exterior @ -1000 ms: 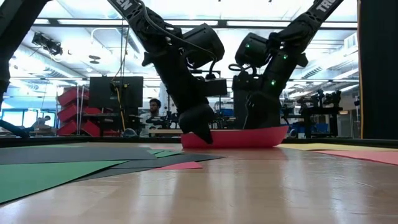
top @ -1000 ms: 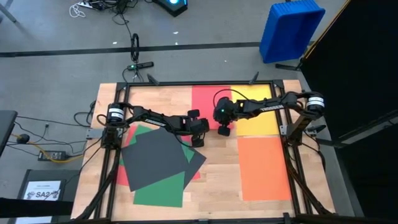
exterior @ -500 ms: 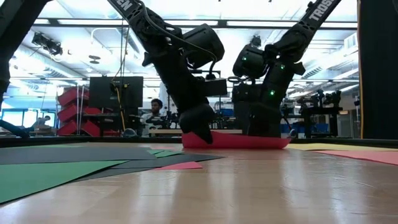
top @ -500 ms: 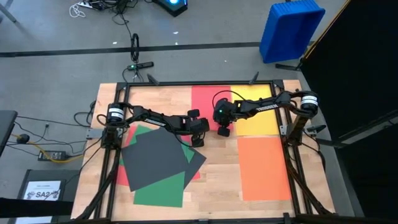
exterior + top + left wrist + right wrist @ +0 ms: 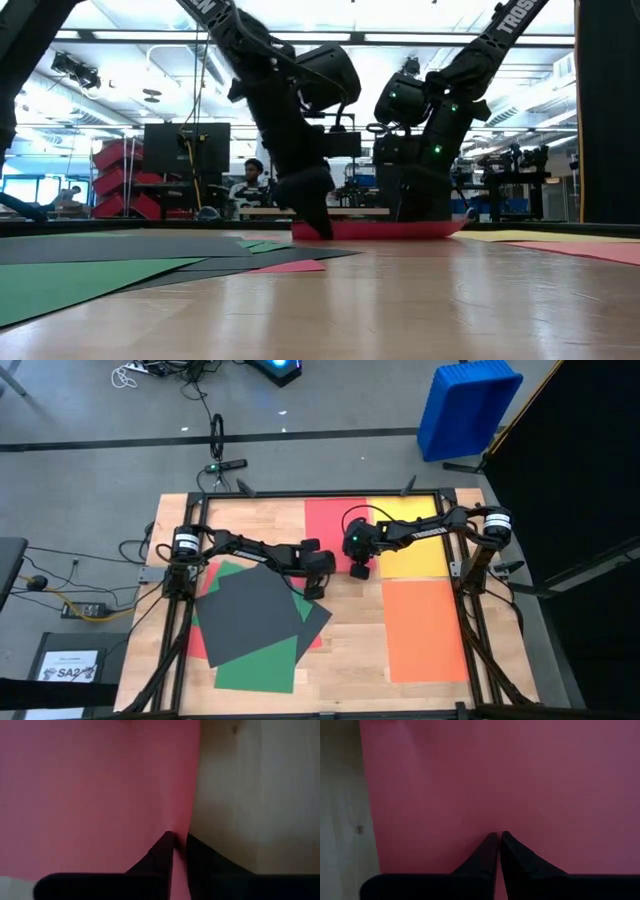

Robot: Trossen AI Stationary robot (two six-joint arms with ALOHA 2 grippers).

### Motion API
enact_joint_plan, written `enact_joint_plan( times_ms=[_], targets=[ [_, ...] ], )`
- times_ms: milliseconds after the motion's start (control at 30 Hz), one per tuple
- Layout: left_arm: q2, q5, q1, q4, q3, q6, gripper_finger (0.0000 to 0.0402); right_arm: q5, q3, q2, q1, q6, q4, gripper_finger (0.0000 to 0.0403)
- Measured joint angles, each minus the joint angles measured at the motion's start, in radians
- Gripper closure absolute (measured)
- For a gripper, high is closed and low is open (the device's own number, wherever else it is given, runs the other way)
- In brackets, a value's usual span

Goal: Organize paper
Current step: Move the pink colored paper to the top center of the table

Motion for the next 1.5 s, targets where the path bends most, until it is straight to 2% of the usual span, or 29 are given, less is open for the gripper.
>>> enact_joint_plan(
  times_ms=[200,467,700,933,1133,1500],
  targets=[
    [0.0,-0.017,-0.006,-0.187,0.13,-0.001,0.0348,-0.012,0.0,0.001,-0.011,0.01,-0.003,0.0403],
    [-0.001,-0.021,-0.008,-0.262,0.229,0.0,0.0335,-0.022,-0.001,0.001,-0.014,0.04,-0.011,0.0403],
    [-0.061,-0.046,-0.025,-0.302,0.231,-0.02,0.0335,-0.027,-0.001,0.005,-0.014,0.058,-0.012,0.0403],
    [-0.131,-0.138,-0.043,-0.336,0.231,-0.056,0.0335,-0.027,-0.002,0.005,-0.014,0.059,-0.013,0.0403],
    [-0.135,-0.165,-0.056,-0.336,0.23,-0.091,0.0335,-0.027,-0.002,0.006,-0.014,0.059,-0.012,0.0403],
    [-0.135,-0.202,-0.03,-0.217,0.1,-0.098,0.0335,-0.027,-0.003,-0.004,-0.016,0.068,-0.004,0.0403]
  ],
)
